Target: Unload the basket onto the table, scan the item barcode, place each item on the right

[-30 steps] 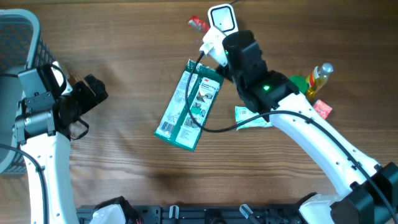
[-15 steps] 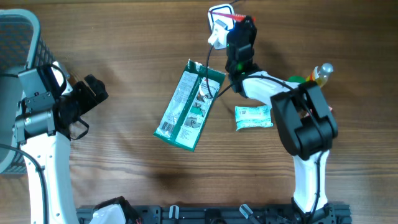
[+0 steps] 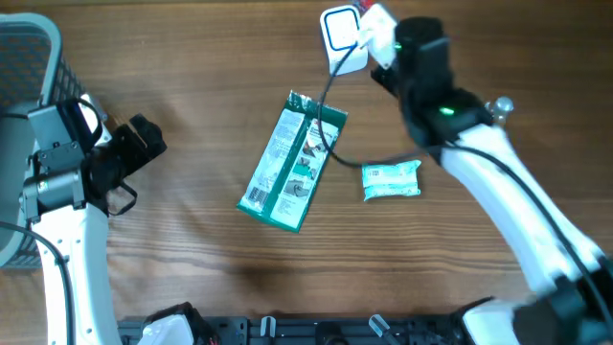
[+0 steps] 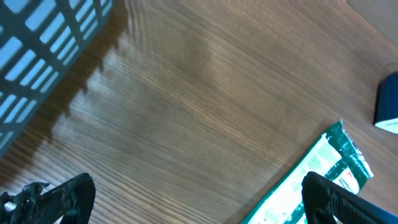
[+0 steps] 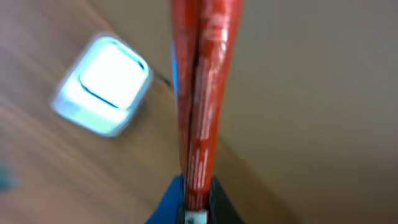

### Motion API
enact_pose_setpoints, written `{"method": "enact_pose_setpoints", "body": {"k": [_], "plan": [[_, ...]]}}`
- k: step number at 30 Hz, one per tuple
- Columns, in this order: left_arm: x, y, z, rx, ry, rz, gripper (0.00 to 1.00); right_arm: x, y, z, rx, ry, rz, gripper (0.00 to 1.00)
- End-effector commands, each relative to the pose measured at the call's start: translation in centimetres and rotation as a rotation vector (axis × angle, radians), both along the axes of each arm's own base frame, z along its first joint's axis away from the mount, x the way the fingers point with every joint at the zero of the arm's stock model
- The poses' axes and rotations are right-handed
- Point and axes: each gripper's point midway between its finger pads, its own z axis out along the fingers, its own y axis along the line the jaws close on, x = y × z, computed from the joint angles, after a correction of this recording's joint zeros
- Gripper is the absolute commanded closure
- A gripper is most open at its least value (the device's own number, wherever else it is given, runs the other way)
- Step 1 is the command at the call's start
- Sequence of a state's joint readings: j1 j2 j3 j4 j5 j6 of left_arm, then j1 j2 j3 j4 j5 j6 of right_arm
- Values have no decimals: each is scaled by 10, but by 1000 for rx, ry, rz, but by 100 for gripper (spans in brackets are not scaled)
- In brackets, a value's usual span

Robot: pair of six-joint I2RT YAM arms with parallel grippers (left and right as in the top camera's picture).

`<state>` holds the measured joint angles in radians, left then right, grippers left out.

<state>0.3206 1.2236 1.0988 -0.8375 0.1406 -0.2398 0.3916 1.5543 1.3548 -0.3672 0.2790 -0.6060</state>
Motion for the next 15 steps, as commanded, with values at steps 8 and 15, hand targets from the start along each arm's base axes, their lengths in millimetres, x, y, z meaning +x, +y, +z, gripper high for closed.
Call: {"method": "enact_pose_setpoints", "body": {"k": [8,15], "plan": [[1,-3,2,5,-9,-26,0,-147,-31,-149,274,823,-531,96],[1,-3,2,5,-9,-26,0,-136,21,-163,492,897,-422,24]]}}
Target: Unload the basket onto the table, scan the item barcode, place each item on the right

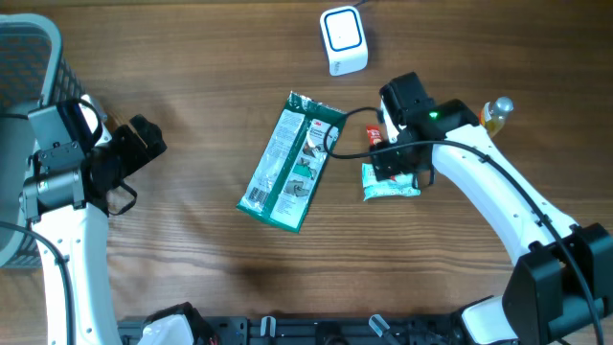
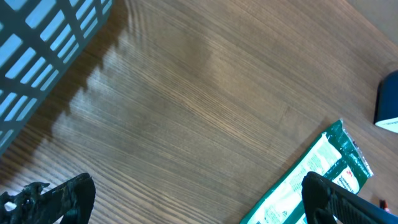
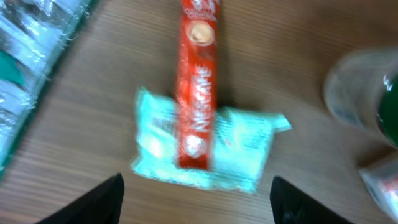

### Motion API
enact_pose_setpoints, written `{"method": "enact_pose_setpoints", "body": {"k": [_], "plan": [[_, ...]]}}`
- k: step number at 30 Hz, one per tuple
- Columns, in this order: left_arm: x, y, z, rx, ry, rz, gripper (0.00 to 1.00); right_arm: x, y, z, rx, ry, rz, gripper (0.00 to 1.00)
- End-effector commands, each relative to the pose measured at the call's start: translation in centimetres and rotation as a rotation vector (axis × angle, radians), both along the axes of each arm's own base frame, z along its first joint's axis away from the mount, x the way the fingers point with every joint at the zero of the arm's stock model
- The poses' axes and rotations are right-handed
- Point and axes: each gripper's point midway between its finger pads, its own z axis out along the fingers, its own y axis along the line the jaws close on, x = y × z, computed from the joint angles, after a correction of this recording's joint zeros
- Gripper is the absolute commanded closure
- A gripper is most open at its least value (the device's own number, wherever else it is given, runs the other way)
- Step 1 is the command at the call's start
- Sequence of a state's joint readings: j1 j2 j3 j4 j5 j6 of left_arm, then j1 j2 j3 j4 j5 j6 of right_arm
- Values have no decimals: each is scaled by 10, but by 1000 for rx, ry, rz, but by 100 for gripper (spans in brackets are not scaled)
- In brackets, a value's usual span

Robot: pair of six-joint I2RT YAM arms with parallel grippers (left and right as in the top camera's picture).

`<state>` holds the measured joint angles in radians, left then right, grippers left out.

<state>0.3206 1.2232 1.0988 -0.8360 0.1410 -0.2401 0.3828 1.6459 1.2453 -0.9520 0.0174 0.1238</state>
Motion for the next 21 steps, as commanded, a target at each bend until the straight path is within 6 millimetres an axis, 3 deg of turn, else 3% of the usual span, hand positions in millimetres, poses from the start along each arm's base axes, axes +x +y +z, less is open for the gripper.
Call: {"method": "enact_pose_setpoints", "body": {"k": [1,4,6,7,12,15,17,18,19,21], "plan": [[1,-3,2,5,-7,-26,0,6,52,6,241,-3,-28,24],[1,-3,2,5,-7,-26,0,39,105,21,342,-189,39,20],[1,-3,2,5,-7,-26,0,59,117,11,277,-293,81,14],[1,-3,2,5,-7,-26,0,77,133,-9,228,-366,205,3],[1,-3,2,5,-7,-26,0,105,139,-79,67,-425,417,0],[1,-3,2,5,-7,-26,0,110,141,-99,57,-427,438,0],[1,-3,2,5,-7,-26,0,95,135,-101,97,-330,303,2],[1,-3,2,5,-7,-26,0,77,136,-99,150,-245,273,4],[1,-3,2,5,-7,-26,0,60,144,-88,223,-178,277,4],[1,-3,2,5,-7,-26,0,53,148,-54,270,-177,292,4]]}}
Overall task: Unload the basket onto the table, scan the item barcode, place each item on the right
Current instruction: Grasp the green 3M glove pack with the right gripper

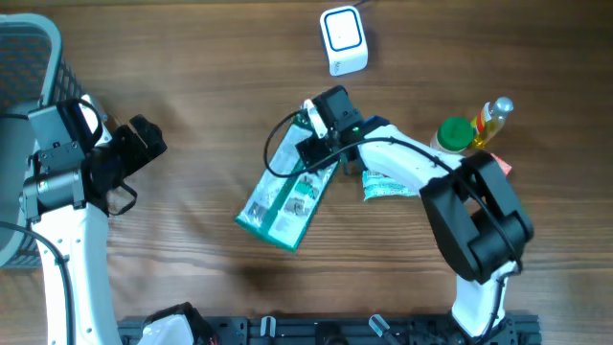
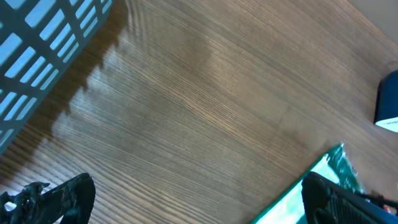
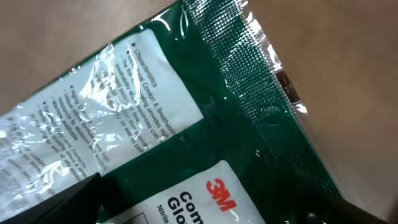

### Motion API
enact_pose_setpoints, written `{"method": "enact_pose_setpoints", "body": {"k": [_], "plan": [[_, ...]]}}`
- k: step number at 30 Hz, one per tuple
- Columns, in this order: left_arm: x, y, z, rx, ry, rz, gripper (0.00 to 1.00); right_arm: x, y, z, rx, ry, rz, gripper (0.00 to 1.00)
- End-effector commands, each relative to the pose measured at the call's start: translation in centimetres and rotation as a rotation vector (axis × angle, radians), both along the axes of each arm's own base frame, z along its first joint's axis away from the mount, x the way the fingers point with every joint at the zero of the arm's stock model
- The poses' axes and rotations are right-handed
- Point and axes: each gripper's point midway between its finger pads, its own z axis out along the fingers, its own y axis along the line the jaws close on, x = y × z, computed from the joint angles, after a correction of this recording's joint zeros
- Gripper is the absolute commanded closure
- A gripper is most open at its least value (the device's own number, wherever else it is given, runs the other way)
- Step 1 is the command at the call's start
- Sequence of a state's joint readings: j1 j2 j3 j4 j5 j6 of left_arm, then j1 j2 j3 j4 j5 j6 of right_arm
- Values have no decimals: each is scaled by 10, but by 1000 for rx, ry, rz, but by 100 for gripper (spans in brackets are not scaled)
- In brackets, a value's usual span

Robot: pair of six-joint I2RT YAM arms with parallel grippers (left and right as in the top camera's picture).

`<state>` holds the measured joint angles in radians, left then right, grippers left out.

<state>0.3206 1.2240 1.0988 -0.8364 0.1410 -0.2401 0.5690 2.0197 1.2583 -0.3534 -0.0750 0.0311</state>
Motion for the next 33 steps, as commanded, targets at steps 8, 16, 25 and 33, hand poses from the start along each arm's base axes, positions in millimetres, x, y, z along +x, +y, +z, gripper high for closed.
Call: {"method": "enact_pose_setpoints", "body": {"k": [8,16,25,33], "plan": [[1,-3,2,5,-8,-26,0,-34,-1,43,-35,12,272,0],[1,-3,2,5,-8,-26,0,-64,-6,-26,-81,198,412,2],[1,-3,2,5,-8,-26,0,-57,0,-5,-29,240,234,27],[1,-3,2,5,-8,-26,0,-57,9,11,-244,58,308,0]]}}
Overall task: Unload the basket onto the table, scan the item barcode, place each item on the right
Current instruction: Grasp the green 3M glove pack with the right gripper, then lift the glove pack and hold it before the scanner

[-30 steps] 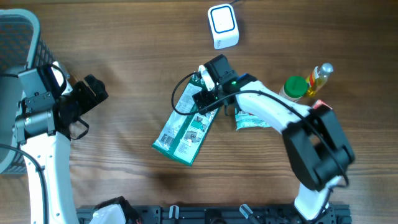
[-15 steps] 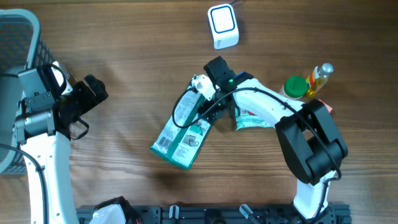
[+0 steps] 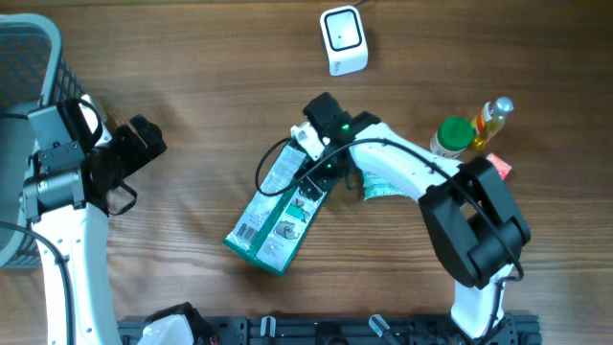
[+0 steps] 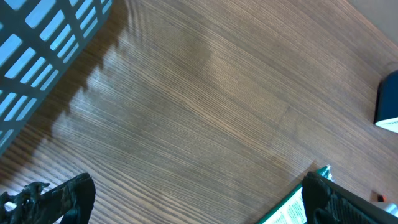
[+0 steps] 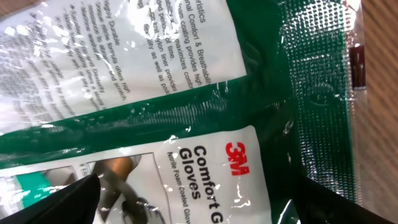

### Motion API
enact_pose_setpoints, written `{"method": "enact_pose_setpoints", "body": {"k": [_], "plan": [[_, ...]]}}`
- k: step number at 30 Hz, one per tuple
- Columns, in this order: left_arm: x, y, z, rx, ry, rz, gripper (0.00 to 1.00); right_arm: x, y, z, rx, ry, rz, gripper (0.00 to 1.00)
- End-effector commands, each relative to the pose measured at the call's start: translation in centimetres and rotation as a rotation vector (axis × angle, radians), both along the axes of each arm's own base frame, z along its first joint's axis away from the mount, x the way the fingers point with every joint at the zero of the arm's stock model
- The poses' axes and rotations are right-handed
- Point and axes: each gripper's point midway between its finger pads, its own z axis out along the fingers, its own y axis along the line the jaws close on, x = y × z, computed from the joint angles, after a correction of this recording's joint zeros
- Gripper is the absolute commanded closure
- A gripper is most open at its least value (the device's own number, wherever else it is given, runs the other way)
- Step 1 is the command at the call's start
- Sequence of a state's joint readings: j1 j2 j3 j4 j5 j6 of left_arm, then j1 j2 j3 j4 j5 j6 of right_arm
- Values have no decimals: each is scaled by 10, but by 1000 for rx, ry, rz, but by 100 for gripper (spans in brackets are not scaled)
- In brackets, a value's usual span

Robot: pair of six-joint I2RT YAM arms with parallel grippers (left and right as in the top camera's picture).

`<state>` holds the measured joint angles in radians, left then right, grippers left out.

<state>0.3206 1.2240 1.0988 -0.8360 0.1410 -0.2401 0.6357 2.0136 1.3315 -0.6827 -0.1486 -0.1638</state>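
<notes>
The green 3M glove package point(image 3: 276, 206) lies slanted on the table, its white label up point(image 5: 186, 106). My right gripper point(image 3: 323, 144) hangs open over its upper end, one finger on each side of the label point(image 5: 199, 214). The white barcode scanner point(image 3: 343, 38) stands at the far edge, well beyond the package; its blue corner point(image 4: 387, 106) shows in the left wrist view. My left gripper point(image 3: 144, 144) is open and empty point(image 4: 199, 199) at the left, with the package's corner point(image 4: 292, 210) just inside its right finger.
A grey wire basket point(image 3: 29, 57) stands at the far left point(image 4: 37, 56). A pale green packet point(image 3: 391, 187) lies under my right arm. A green-capped jar point(image 3: 452, 134), a small bottle point(image 3: 493, 113) and a red item point(image 3: 500, 169) are at the right.
The glove package has shifted toward the near left and lies lower on the table. My right gripper sits a little lower over its top end. The left arm has not moved.
My right gripper was shut on a red stick sachet beside the scanner. Then it was open above the pale green packet, the sachet lying across it. Then it was over the glove package's top end, and now the package has shifted near-left.
</notes>
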Motion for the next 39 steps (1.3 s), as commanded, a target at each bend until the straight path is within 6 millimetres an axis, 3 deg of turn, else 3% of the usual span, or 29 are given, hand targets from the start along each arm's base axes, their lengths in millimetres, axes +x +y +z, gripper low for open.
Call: {"method": "enact_pose_setpoints", "body": {"k": [1,5,11,14,16,18,21,28,29,30,31,32,33,35,38,39], "plan": [[1,-3,2,5,-8,-26,0,10,6,12,-141,-189,67,0],[1,-3,2,5,-8,-26,0,12,9,16,-199,-255,68,0],[1,-3,2,5,-8,-26,0,18,21,21,-101,-244,63,0],[1,-3,2,5,-8,-26,0,19,43,58,55,-248,107,0],[1,-3,2,5,-8,-26,0,32,28,63,50,-268,106,0],[1,-3,2,5,-8,-26,0,39,17,55,56,-246,127,0],[1,-3,2,5,-8,-26,0,40,17,41,71,-216,154,0],[1,-3,2,5,-8,-26,0,16,12,-33,29,-45,185,0],[1,-3,2,5,-8,-26,0,7,11,-40,31,2,191,6],[1,-3,2,5,-8,-26,0,-1,13,-40,50,38,199,21],[1,-3,2,5,-8,-26,0,-7,15,-39,73,64,203,54],[1,-3,2,5,-8,-26,0,-8,16,-39,82,75,201,80],[1,-3,2,5,-8,-26,0,-10,16,-38,87,85,200,95],[1,-3,2,5,-8,-26,0,-13,24,-14,149,105,211,96],[1,-3,2,5,-8,-26,0,0,41,81,351,24,223,96],[1,-3,2,5,-8,-26,0,1,40,102,392,-2,223,96]]}}
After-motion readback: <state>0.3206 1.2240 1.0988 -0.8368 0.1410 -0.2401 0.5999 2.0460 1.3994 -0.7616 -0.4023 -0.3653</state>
